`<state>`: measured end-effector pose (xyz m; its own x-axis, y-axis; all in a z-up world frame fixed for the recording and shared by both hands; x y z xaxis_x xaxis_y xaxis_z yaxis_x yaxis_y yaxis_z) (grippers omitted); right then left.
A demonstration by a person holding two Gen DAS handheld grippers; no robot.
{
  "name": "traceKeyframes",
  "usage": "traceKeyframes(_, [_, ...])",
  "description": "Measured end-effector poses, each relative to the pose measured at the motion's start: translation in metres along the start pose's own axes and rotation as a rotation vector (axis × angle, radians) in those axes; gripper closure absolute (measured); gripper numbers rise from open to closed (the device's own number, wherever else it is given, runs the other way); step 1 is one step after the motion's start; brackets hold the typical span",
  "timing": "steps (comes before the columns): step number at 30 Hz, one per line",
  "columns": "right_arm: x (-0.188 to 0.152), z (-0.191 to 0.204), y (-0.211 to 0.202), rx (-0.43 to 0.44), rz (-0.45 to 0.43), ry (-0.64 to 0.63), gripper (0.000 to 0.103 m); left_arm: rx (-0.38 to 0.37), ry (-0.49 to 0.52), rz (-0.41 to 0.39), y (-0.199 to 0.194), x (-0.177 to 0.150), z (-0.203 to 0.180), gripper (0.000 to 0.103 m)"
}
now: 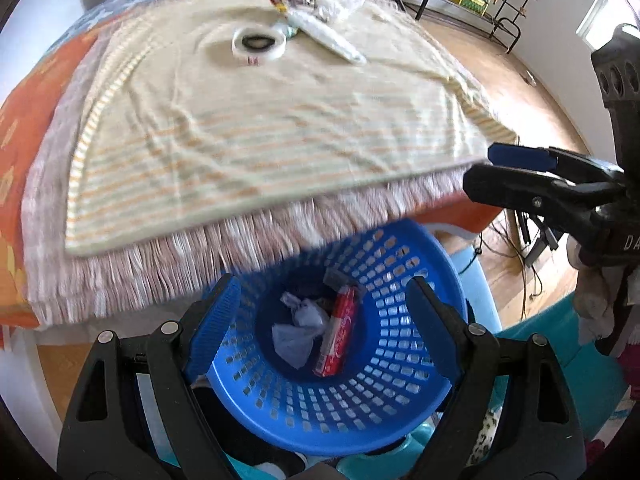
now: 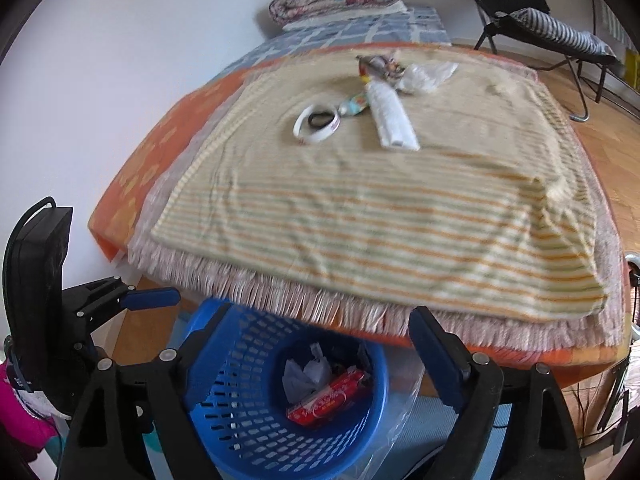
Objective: Collect trash
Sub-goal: 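Move both tools back over the remaining items on the bed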
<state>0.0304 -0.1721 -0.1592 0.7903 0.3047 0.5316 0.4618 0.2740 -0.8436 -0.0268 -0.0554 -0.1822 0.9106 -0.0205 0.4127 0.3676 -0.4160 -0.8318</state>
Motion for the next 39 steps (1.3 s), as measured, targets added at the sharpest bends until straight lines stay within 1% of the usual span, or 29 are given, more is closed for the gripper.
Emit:
traceKeyframes(5, [0.015, -0.006, -0.006, -0.008, -0.023, 0.006, 0.013, -0.006, -0.017, -0.049, -0.009, 0.028, 0.003, 0.016])
traceKeyframes(12, [0.045, -0.012, -0.01, -0.009, -0.049, 0.005, 0.013, 0.058, 0.006, -0.103, -0.026, 0.078, 0.018, 0.016])
traceKeyframes(15, [0.063, -0.015, -0.01, -0.009, -0.066, -0.003, 0.013, 0.071, 0.007, -0.121, -0.03, 0.099, 0.026, 0.016])
traceKeyframes(17, [0.074, -0.02, -0.009, -0.017, -0.074, 0.001, 0.013, 0.083, 0.001, -0.128, -0.03, 0.11, 0.033, 0.016])
traceKeyframes(22, [0.102, -0.032, 0.002, -0.017, -0.075, 0.021, 0.013, 0.077, -0.045, -0.121, -0.02, 0.134, 0.055, 0.017])
traceKeyframes(25, [0.115, -0.037, 0.014, -0.022, -0.069, 0.018, 0.013, 0.061, -0.085, -0.114, -0.01, 0.145, 0.068, 0.017])
traceKeyframes(26, [0.119, -0.039, 0.018, -0.025, -0.067, 0.017, 0.013, 0.056, -0.098, -0.111, -0.007, 0.148, 0.072, 0.022])
traceKeyframes(28, [0.128, -0.042, 0.03, -0.018, -0.057, 0.015, 0.014, 0.046, -0.125, -0.101, 0.0, 0.154, 0.08, 0.026])
traceKeyframes(30, [0.134, -0.044, 0.039, -0.006, -0.044, 0.024, 0.015, 0.045, -0.148, -0.098, 0.006, 0.159, 0.087, 0.026])
traceKeyframes(32, [0.141, -0.048, 0.049, -0.002, -0.032, 0.036, 0.017, 0.039, -0.171, -0.1, 0.011, 0.164, 0.093, 0.03])
traceKeyframes(33, [0.145, -0.049, 0.055, -0.004, -0.026, 0.038, 0.02, 0.031, -0.185, -0.097, 0.013, 0.166, 0.097, 0.035])
traceKeyframes(34, [0.147, -0.05, 0.059, -0.005, -0.022, 0.037, 0.021, 0.022, -0.196, -0.094, 0.015, 0.169, 0.099, 0.038])
traceKeyframes(36, [0.153, -0.05, 0.067, -0.006, -0.016, 0.036, 0.021, 0.011, -0.217, -0.093, 0.02, 0.174, 0.104, 0.039])
traceKeyframes(37, [0.156, -0.051, 0.072, -0.005, -0.011, 0.037, 0.022, 0.006, -0.228, -0.093, 0.023, 0.176, 0.107, 0.042])
traceKeyframes(38, [0.158, -0.051, 0.076, -0.001, -0.005, 0.04, 0.023, -0.001, -0.24, -0.09, 0.026, 0.179, 0.11, 0.047])
traceKeyframes(39, [0.161, -0.051, 0.081, 0.003, 0.003, 0.044, 0.025, -0.008, -0.252, -0.084, 0.029, 0.182, 0.112, 0.049])
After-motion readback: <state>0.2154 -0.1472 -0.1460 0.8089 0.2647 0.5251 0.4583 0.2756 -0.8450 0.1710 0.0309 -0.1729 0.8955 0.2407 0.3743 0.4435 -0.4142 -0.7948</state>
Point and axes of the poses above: each gripper's, at about its wrist camera, not at the fingertips, and y roughly the way its jaws point, z to its left, x to its top, the point moved 7 cm from there along y, roughly the way its jaws point, and after that the axes turned 14 degrees about -x, right-handed, at the moved point
